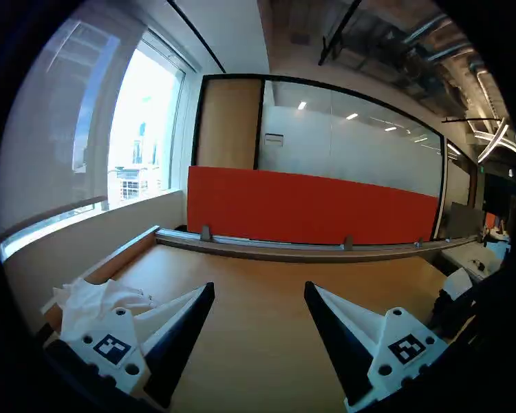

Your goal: Fold towel

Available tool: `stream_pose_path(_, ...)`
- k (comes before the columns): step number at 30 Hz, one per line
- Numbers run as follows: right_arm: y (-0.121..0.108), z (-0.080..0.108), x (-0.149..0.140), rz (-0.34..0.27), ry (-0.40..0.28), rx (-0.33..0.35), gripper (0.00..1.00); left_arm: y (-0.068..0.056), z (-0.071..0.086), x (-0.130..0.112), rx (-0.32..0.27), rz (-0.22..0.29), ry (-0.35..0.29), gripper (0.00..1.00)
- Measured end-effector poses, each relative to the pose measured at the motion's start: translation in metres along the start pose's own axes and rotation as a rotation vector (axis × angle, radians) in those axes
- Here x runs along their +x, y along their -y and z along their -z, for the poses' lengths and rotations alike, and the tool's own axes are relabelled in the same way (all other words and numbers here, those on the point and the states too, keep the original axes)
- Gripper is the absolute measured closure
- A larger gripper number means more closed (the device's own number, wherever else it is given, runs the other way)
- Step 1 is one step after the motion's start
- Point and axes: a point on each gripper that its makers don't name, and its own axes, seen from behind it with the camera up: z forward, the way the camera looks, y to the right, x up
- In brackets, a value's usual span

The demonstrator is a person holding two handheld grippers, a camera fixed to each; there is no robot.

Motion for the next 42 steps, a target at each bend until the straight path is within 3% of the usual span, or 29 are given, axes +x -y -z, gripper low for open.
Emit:
stream_pose_path(9,0.027,-0.007,0.017,-0.002,-0.048,0.019,0.0,0.003,-0.003,0.008,0.004,-0.018,-0.029,0.03)
stream_pose_path(27,0.114,-0.025,0.03,-0.008,-0.1,0.075,0.0,0.003,-0.014,0.022,-0.011,-0.009,-0.071,0.03)
stream_pose_path(42,0.144,-0.03,0.023,0.019,-0.078,0.102,0.0,0.001,-0.024,0.009,-0.014,-0.02,-0.082,0.03)
